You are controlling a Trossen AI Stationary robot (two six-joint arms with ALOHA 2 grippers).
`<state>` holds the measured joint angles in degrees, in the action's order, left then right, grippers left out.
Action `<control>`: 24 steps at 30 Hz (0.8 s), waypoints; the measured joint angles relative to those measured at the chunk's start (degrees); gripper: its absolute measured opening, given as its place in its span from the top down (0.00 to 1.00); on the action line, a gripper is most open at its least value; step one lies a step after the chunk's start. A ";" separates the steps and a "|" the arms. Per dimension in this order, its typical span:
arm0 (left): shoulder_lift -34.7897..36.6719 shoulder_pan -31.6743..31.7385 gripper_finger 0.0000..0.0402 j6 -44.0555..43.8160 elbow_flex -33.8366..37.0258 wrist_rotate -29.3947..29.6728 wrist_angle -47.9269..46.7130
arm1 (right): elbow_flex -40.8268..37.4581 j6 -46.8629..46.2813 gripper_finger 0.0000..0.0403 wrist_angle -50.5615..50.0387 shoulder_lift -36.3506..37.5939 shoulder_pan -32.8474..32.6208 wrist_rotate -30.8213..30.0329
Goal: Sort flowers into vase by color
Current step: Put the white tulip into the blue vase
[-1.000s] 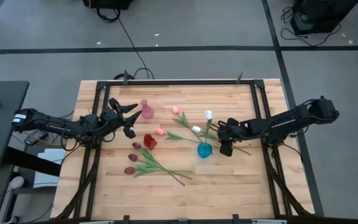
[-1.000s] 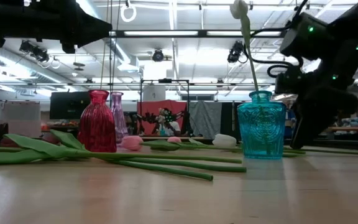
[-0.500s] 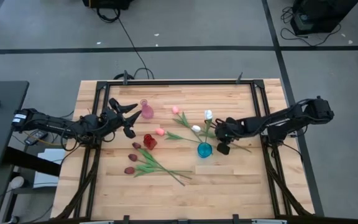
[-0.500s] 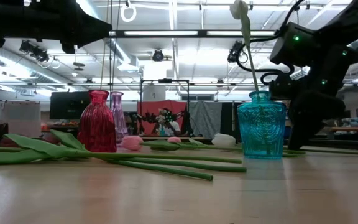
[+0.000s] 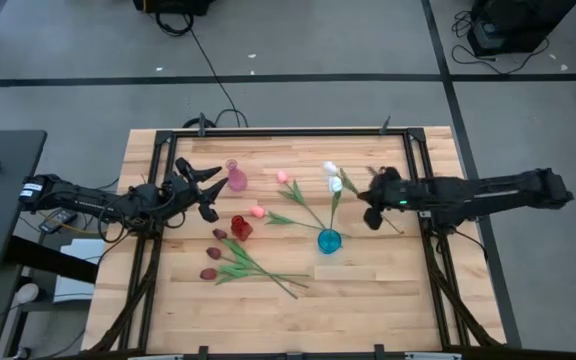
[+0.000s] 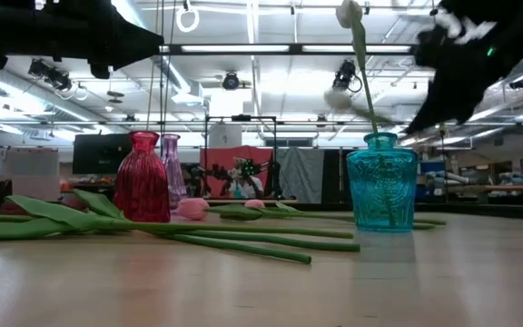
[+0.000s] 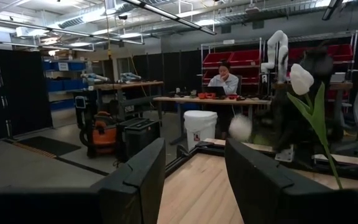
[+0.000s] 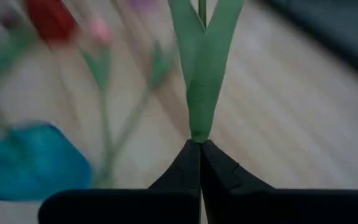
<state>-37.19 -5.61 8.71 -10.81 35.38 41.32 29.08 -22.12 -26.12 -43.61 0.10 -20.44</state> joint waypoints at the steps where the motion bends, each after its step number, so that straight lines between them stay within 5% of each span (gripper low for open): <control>1: 0.00 0.00 0.57 0.00 0.00 0.00 -0.02 | 0.00 1.05 0.98 0.89 2.79 -1.11 -0.93; 7: 0.00 -0.01 0.57 0.00 0.00 0.01 -0.02 | 0.02 9.21 0.98 12.15 13.93 -8.57 -4.60; 11: 0.00 0.00 0.57 0.00 0.00 0.00 -0.02 | 0.04 15.80 0.98 22.09 15.06 -13.46 -1.21; 16: 0.00 -0.02 0.57 0.00 0.00 0.02 -0.02 | -5.01 21.29 0.98 39.81 11.34 -18.70 2.07; 24: 0.00 0.00 0.57 0.12 0.00 0.02 -0.02 | -17.03 31.59 0.98 78.68 -4.40 -23.43 -2.64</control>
<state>-37.19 -5.61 8.83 -10.81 35.40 41.30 12.05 9.47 52.56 -48.01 -23.33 -23.09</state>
